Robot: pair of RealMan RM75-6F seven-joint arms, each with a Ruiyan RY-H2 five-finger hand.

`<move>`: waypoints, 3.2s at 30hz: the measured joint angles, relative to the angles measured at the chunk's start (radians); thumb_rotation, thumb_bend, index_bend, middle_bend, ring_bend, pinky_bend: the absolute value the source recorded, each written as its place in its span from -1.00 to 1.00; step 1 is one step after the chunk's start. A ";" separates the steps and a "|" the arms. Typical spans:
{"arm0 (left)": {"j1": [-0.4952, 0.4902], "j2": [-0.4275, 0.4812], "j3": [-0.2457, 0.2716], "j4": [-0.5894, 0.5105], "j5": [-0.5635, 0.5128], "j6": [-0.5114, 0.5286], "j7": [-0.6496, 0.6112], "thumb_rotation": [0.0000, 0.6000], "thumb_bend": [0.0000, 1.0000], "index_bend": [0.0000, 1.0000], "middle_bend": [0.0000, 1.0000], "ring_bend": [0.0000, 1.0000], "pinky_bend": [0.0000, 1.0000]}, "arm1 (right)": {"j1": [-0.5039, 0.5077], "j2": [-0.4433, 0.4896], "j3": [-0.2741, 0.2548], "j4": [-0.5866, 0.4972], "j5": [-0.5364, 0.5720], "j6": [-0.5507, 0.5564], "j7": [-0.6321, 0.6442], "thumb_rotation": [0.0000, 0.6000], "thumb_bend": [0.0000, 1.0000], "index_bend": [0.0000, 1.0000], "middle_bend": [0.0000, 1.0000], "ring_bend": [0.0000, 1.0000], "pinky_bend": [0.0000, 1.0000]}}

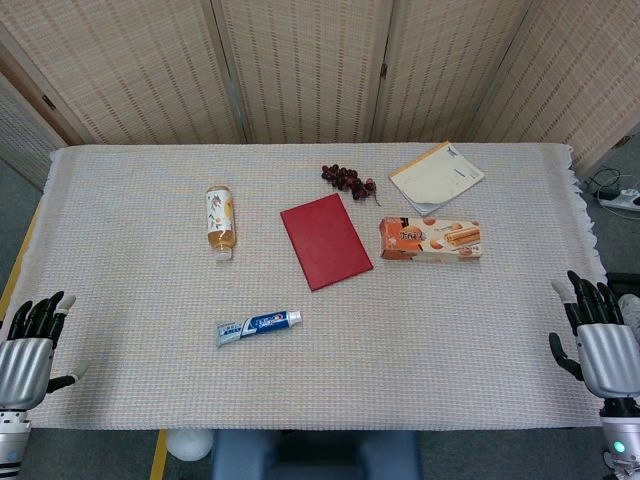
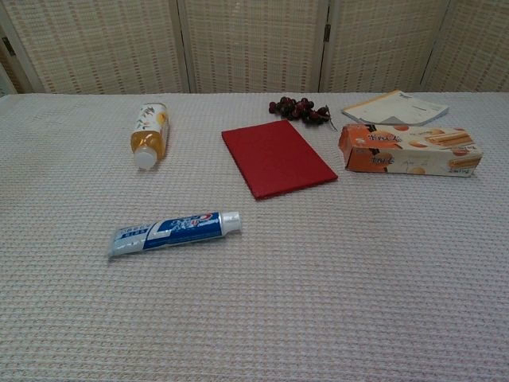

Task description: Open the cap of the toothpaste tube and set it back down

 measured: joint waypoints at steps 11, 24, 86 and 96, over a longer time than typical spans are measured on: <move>0.000 -0.002 0.002 0.007 0.009 0.004 -0.009 1.00 -0.55 -0.89 -0.85 -0.78 -1.00 | -0.007 0.001 -0.003 0.002 -0.011 0.015 0.011 1.00 0.01 -1.00 -1.00 -1.00 -1.00; -0.019 0.005 -0.005 0.010 0.025 -0.004 -0.029 1.00 -0.55 -0.89 -0.82 -0.76 -0.99 | -0.022 -0.002 -0.001 0.021 -0.023 0.048 0.030 1.00 0.01 -1.00 -1.00 -0.99 -1.00; -0.536 -0.489 -0.066 0.476 -0.005 -0.517 -0.009 1.00 -0.55 -0.84 -0.78 -0.72 -0.96 | -0.009 0.007 0.027 0.018 0.018 0.025 0.034 1.00 0.01 -1.00 -1.00 -0.93 -1.00; -0.546 -0.452 -0.026 0.414 0.041 -0.496 -0.070 1.00 -0.53 -0.55 -0.61 -0.60 -0.84 | -0.012 0.005 0.025 0.016 0.010 0.032 0.033 1.00 0.01 -1.00 -1.00 -0.94 -1.00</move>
